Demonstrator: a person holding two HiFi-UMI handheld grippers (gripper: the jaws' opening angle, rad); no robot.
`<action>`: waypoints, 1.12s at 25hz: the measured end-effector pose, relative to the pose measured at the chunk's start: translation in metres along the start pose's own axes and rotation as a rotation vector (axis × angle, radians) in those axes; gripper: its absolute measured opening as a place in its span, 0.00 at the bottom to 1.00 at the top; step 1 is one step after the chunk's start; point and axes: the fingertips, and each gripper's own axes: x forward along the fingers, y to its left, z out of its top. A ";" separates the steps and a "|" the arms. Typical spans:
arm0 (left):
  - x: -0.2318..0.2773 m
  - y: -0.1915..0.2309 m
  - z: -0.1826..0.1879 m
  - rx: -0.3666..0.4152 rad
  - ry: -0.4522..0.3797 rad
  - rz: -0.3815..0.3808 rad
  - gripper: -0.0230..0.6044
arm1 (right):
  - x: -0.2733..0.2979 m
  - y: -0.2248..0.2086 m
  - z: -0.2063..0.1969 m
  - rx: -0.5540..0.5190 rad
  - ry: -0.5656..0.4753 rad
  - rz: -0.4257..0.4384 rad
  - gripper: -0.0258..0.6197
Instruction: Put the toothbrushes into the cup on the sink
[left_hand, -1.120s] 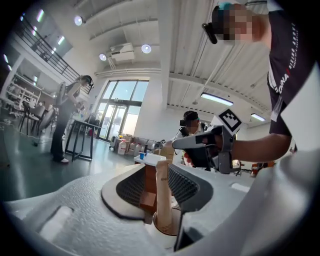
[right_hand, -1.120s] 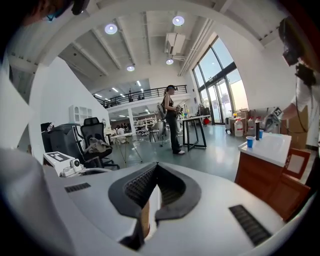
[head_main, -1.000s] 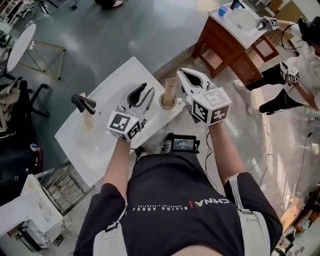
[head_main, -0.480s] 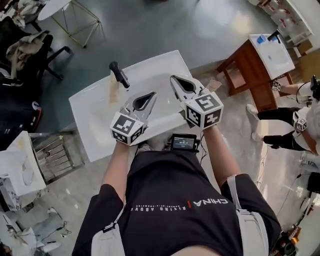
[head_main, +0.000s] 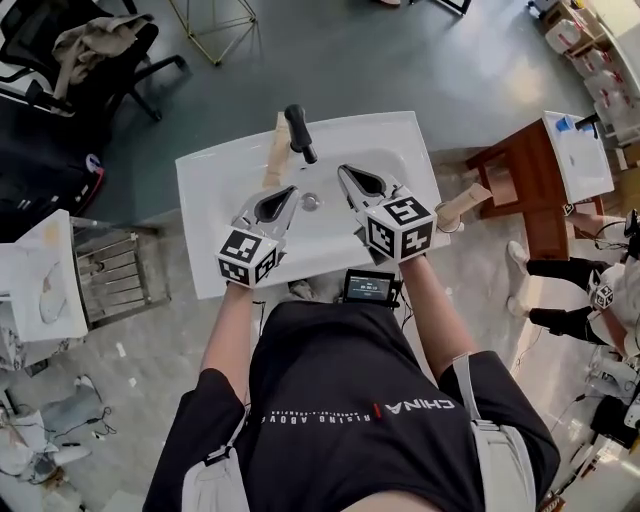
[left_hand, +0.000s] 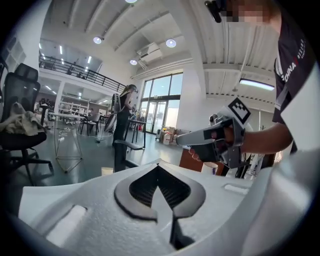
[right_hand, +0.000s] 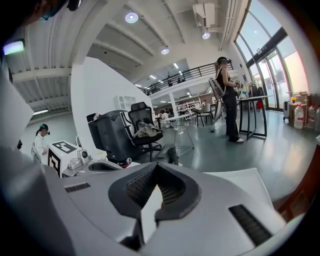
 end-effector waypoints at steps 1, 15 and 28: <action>-0.002 0.005 -0.002 -0.001 0.010 0.006 0.05 | 0.004 0.003 0.000 0.000 0.004 0.005 0.05; 0.057 0.104 -0.007 -0.013 0.145 0.002 0.16 | 0.030 -0.028 -0.006 -0.006 0.064 -0.041 0.05; 0.124 0.175 -0.102 -0.180 0.433 0.081 0.31 | 0.065 -0.067 -0.013 0.011 0.112 -0.059 0.05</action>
